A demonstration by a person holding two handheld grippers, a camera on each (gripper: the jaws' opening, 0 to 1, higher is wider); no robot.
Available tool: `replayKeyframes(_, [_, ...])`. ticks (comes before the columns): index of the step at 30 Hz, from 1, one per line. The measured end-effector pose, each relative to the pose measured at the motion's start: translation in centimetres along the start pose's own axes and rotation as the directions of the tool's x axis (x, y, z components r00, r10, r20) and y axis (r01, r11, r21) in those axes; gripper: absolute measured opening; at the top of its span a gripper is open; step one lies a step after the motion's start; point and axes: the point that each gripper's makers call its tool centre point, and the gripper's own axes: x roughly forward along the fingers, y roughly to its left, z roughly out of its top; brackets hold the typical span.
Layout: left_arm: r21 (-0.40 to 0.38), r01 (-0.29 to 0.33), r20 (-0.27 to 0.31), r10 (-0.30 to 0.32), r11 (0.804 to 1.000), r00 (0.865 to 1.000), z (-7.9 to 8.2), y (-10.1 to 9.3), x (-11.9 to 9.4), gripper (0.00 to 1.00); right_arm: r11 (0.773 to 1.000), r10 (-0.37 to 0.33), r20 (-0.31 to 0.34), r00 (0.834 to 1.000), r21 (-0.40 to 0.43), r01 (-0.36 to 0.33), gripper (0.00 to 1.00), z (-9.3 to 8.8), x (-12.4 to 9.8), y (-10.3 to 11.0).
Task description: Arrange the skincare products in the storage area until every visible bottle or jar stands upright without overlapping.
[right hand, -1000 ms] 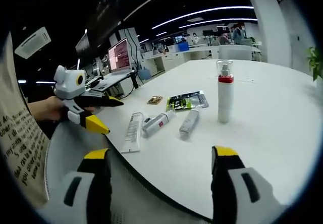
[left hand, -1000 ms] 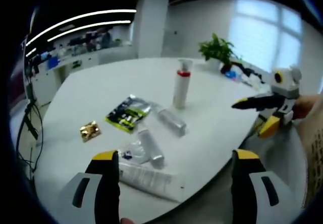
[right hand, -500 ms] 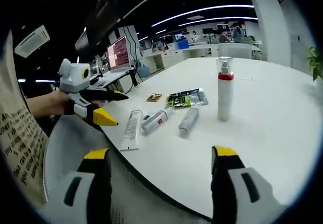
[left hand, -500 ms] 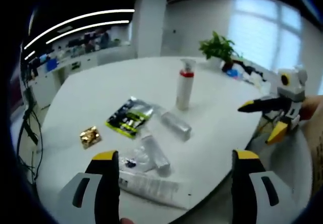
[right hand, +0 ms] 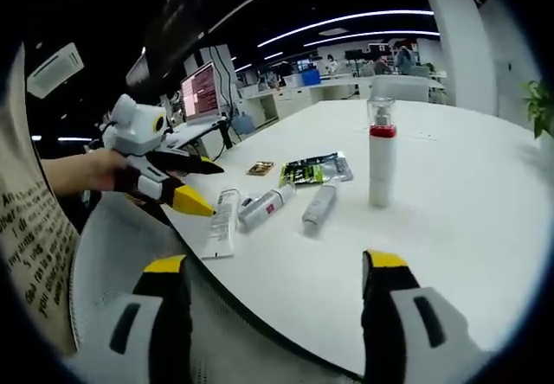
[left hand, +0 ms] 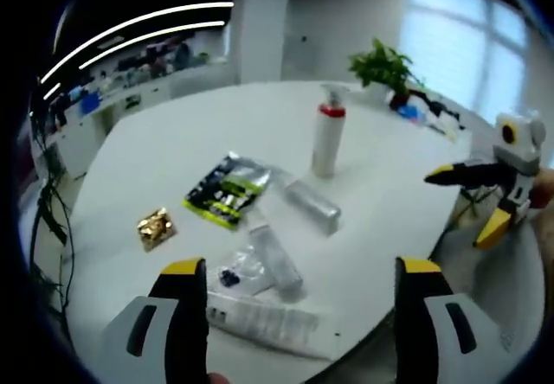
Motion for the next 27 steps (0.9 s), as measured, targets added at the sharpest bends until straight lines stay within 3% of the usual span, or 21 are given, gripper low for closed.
replayKeyframes(14, [-0.003,0.035,-0.092,-0.035,0.999,0.995,1.1,-0.9,4.0,0.79,1.0,-0.004,-0.034,0.999,-0.018,0.004,0.79,-0.8,0.3,-0.1])
replayKeyframes(22, [-0.017,0.037,-0.142,-0.039,0.999,0.989,2.9,-2.7,8.5,0.74,1.0,-0.016,-0.042,0.999,0.007,0.016,0.77,-1.0,0.3,-0.5])
replayKeyframes(27, [-0.019,0.027,-0.187,-0.03,0.999,0.982,3.8,-2.9,11.0,0.71,1.0,-0.016,-0.052,0.999,0.001,0.017,0.77,-1.2,0.4,-0.5])
